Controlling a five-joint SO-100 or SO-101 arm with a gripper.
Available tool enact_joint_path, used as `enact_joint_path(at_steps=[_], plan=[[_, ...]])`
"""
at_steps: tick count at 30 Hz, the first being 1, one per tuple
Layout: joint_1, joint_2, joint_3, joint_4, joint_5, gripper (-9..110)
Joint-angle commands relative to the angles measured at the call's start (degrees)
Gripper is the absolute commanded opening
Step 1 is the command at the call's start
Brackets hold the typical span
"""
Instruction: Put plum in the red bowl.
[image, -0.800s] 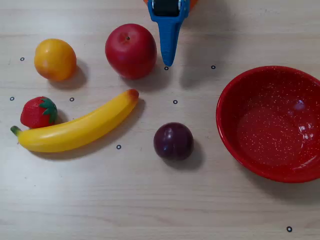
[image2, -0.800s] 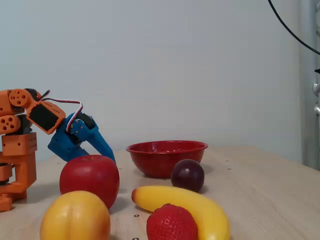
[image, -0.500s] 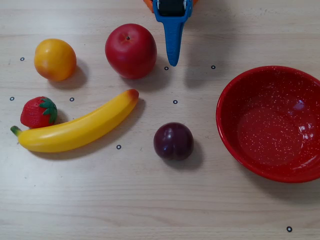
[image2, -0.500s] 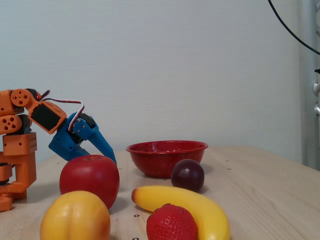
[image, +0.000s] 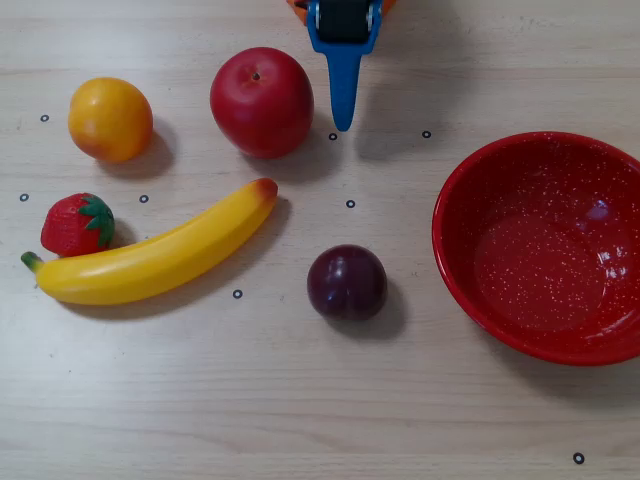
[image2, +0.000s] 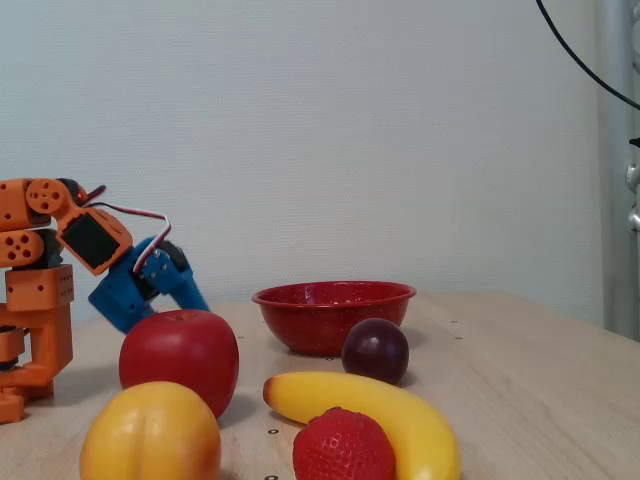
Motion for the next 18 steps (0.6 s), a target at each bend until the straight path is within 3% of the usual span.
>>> enact_joint_path(at_steps=[1,18], plan=[[-1.3,-4.4,-10.1,0.5,2.1,0],[-2.9,-40.9,-63.5,31.3,7.9,0]])
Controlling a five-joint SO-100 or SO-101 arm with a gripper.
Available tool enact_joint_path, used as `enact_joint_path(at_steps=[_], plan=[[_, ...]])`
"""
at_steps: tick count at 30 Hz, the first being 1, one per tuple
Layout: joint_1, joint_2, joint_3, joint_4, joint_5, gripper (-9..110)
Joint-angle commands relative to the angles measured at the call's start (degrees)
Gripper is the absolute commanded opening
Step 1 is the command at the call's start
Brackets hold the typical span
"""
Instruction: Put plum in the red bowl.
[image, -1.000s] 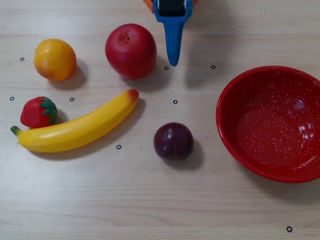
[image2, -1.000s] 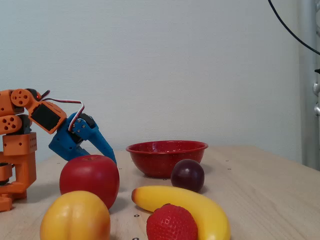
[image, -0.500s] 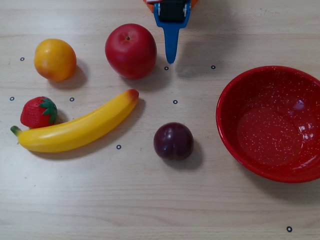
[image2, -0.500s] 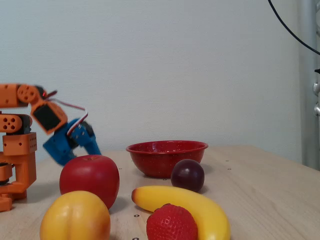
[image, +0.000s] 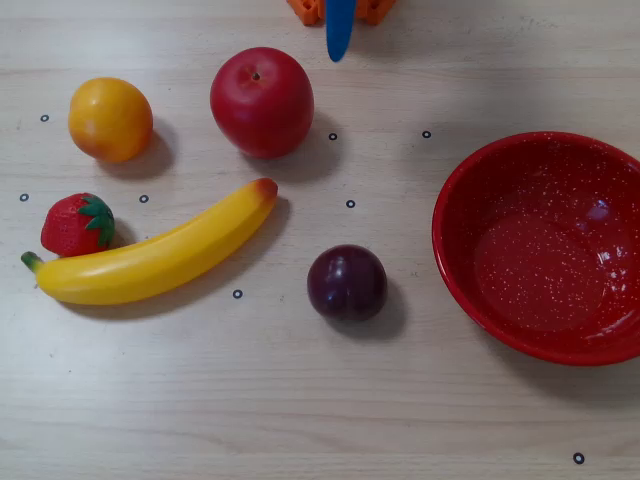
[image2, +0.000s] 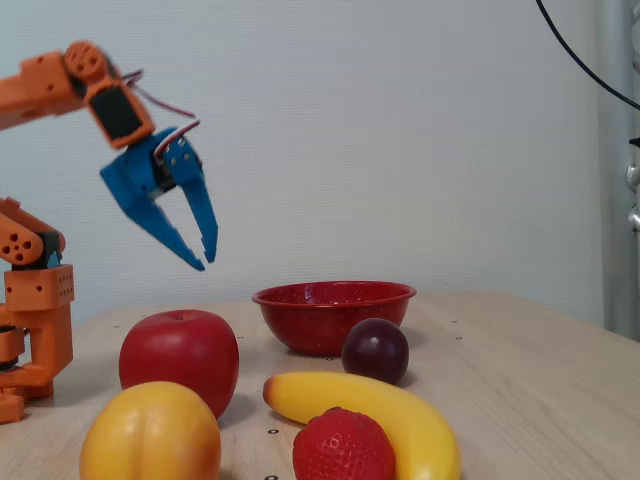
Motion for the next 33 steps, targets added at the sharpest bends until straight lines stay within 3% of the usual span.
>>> enact_joint_path(at_steps=[1,15,29,33], plan=[[-0.9,-4.6,-10.9,4.2,1.9,0],[-1.2,-35.2,-41.8,16.7,1.7,5],[-2.7,-56.0,-56.2,21.1,9.5,55],[-2.6,-59.8,-57.5,21.1,11.2,64]])
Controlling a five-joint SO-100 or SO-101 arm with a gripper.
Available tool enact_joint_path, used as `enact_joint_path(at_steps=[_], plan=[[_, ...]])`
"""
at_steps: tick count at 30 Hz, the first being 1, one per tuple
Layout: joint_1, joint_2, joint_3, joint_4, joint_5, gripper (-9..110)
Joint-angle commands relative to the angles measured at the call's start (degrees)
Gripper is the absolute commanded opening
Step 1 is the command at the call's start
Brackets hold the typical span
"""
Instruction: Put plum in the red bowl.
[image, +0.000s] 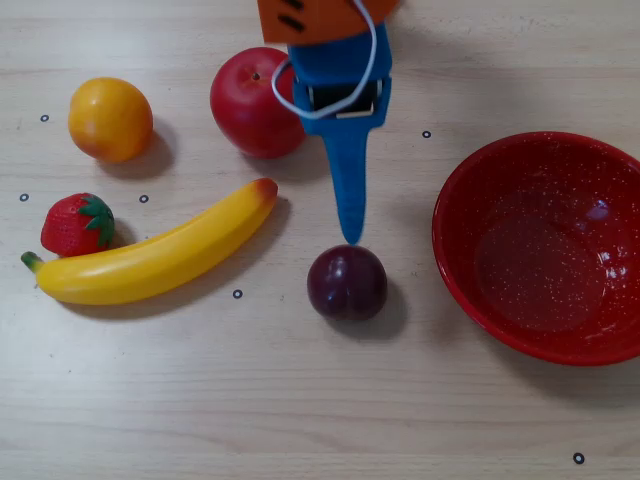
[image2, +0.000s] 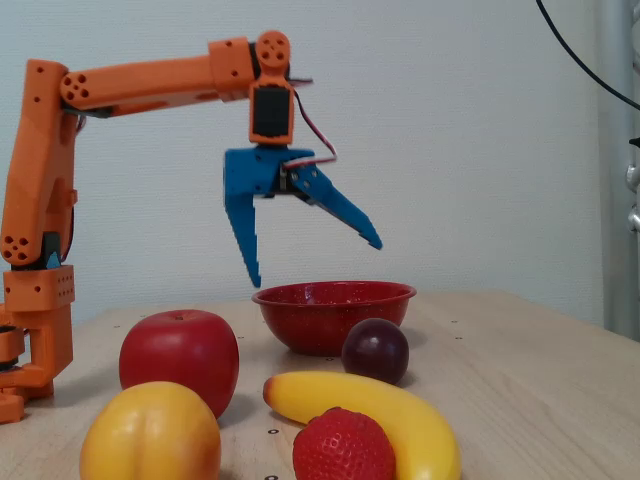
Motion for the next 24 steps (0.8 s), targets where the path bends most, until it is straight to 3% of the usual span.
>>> enact_joint_path(at_steps=[1,10,24], plan=[[-1.4,1.0,-5.7,1.1,1.7,65],[-0.1,-9.0,-10.7,-0.4,0.3,87],[2.8,-25.8,-24.9,-5.3,-1.4,86]])
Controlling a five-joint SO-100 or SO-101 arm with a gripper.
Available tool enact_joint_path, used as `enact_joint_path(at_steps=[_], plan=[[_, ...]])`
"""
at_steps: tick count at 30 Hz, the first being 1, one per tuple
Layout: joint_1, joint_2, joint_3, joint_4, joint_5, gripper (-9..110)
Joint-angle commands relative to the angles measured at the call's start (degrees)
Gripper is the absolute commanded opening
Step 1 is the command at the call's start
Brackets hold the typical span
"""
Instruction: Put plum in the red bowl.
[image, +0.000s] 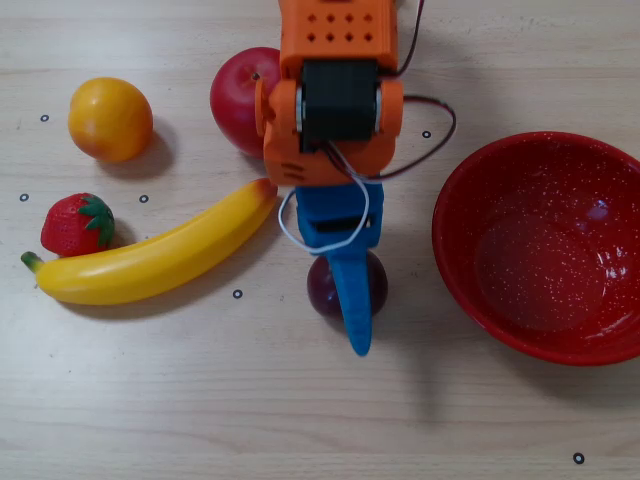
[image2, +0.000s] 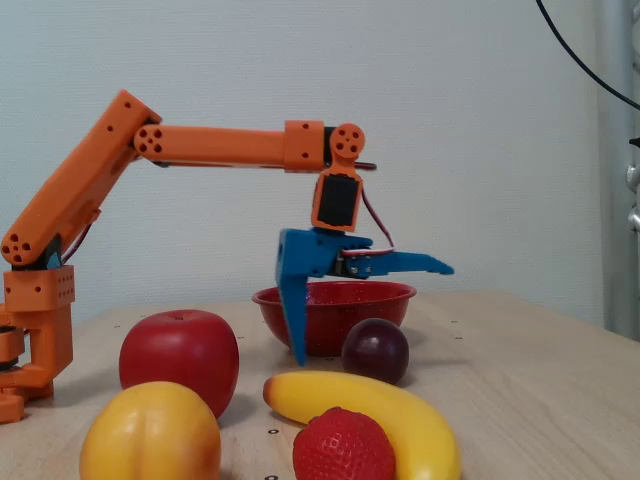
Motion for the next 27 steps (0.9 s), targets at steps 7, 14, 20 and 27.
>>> enact_joint_path(at_steps=[7,14,20,27], plan=[[4.7,-2.5,-10.9,-1.1,-2.7,87],[5.5,-4.7,-12.9,-1.5,-3.4,87],[4.8,-5.8,-14.2,-1.7,-4.2,87],[4.1,-6.4,-14.2,-2.0,-4.7,87]])
